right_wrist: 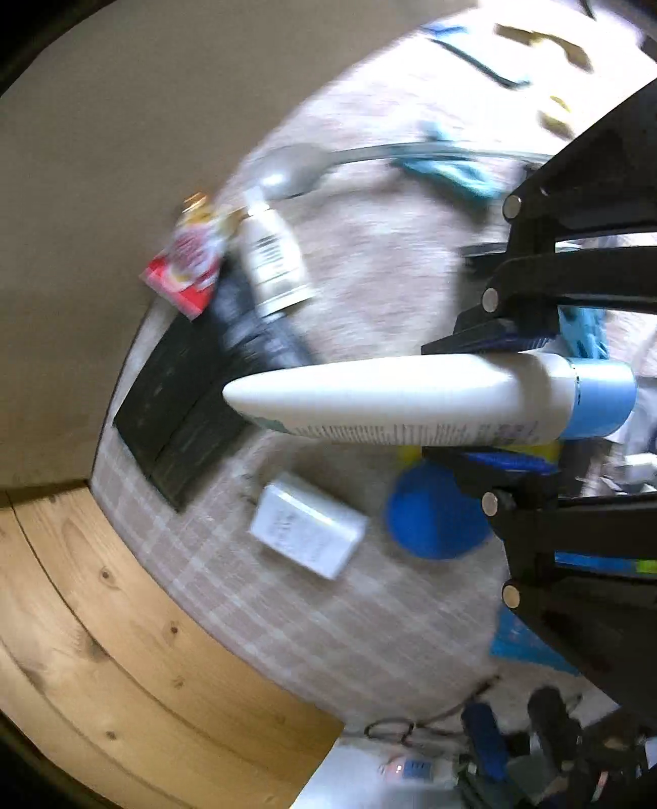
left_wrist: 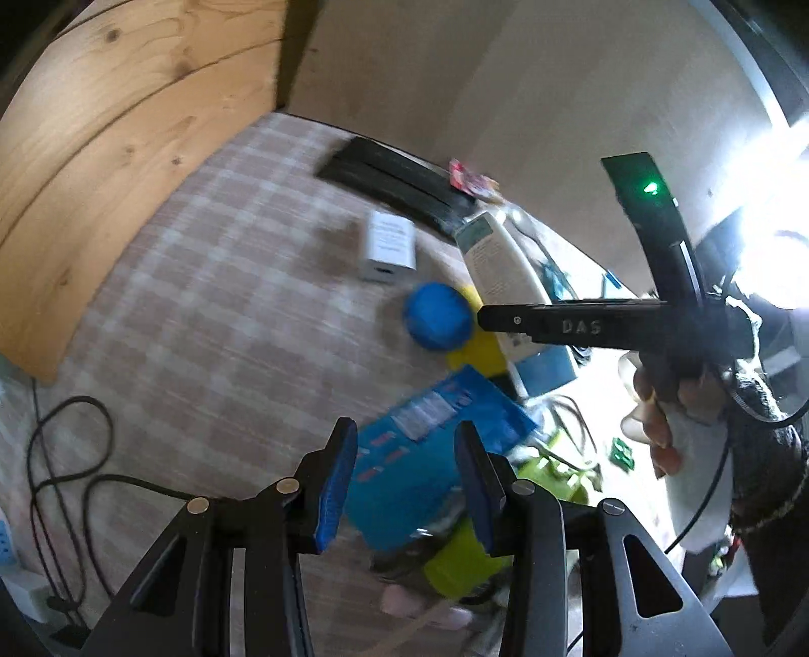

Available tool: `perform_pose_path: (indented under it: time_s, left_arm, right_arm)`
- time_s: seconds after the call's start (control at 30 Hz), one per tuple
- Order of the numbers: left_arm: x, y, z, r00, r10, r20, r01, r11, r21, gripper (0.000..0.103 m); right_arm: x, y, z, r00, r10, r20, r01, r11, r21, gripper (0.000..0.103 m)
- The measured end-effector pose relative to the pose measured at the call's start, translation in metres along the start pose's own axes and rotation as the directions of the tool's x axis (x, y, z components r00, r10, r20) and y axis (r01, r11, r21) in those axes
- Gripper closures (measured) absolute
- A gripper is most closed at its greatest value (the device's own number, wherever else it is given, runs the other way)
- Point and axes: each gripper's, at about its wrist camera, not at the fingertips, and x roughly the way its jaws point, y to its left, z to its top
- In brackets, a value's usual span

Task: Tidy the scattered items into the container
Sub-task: 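Reach into the pile and grasp the white lotion bottle with the right gripper, then lower the lotion bottle onto the table and open the right gripper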

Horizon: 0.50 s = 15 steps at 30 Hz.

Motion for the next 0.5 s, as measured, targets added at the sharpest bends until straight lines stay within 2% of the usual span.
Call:
perform_pose_path:
  time_s: [0.1, 0.17, 0.4, 0.5]
  left_arm:
    - [0.009, -0.023, -0.005, 1.0, -0.014, -0.019, 0.015, 0.999, 0.05, 0.06]
    - [0.017, -0.045, -0.01, 0.999, -0.031, -0.04, 0.034, 0.996, 0.086, 0.06]
    - [0.034, -0.121, -0.038, 0.993, -0.069, -0.094, 0.088, 0.973, 0.214, 0.059]
    - [0.042, -0.15, -0.055, 0.99, -0.072, -0.119, 0.102, 0.959, 0.263, 0.059]
  right_arm:
    - [-0.016, -0.027, -0.025, 0.995, 0.096, 0.024, -0.099, 0.982, 0.163, 0.075]
    - [-0.029, -0.038, -0.041, 0.989, 0.135, 0.058, -0.144, 0.964, 0.224, 0.075]
    - [-0.06, -0.056, -0.107, 0.975, 0.177, 0.138, -0.212, 0.927, 0.309, 0.075]
    - [-0.056, -0.058, -0.137, 0.972, 0.183, 0.146, -0.222, 0.916, 0.334, 0.075]
